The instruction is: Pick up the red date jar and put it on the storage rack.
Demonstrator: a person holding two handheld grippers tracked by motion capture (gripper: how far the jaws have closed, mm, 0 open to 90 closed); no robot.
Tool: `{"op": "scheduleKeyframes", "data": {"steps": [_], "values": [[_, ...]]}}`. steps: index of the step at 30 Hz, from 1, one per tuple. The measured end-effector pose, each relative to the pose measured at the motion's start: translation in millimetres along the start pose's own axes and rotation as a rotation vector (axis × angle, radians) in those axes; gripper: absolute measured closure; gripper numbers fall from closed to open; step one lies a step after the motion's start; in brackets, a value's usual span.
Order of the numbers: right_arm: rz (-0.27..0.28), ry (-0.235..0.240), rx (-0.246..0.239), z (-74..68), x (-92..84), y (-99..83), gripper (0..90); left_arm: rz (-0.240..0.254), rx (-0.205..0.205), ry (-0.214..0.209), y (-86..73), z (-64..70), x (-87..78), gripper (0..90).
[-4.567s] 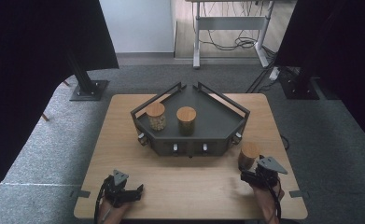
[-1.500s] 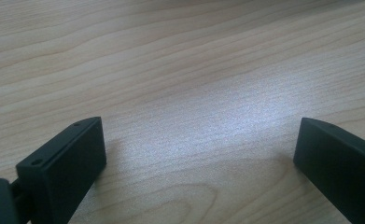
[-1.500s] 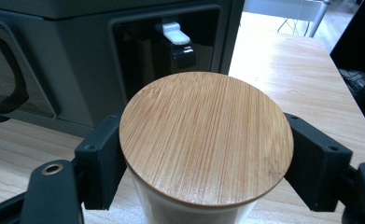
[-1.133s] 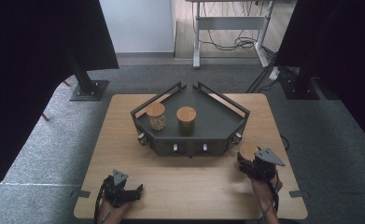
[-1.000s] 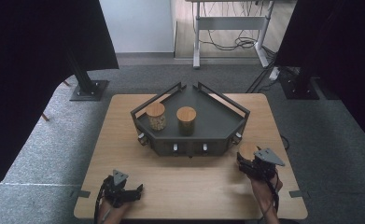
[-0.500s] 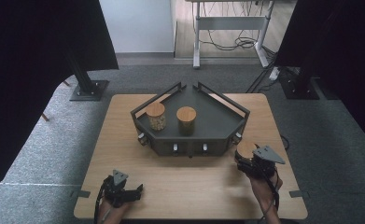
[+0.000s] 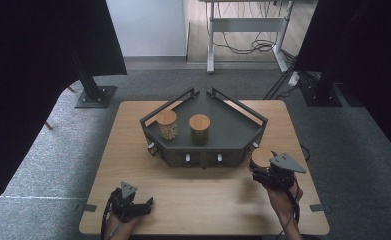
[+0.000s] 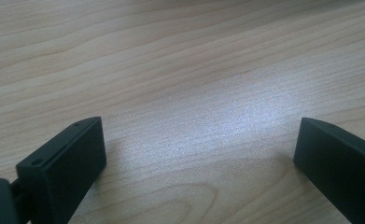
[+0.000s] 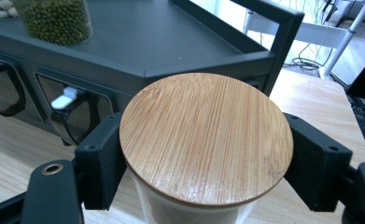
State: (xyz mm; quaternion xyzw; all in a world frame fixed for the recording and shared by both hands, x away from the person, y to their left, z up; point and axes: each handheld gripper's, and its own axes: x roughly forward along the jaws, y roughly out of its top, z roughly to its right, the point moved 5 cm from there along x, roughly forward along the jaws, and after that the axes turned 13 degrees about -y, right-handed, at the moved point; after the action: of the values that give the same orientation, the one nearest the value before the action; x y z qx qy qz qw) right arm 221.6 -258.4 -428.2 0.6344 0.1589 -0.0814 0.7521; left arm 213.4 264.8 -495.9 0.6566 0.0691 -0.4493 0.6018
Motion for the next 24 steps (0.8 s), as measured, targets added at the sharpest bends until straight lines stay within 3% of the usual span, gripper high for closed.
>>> {"op": "scheduleKeyframes", "data": {"steps": [24], "values": [[0.033, 0.032, -0.004, -5.7, -5.9, 34.2, 22.7, 0.0, 0.003, -0.004, -0.1, -0.1, 0.0, 2.0]]}}
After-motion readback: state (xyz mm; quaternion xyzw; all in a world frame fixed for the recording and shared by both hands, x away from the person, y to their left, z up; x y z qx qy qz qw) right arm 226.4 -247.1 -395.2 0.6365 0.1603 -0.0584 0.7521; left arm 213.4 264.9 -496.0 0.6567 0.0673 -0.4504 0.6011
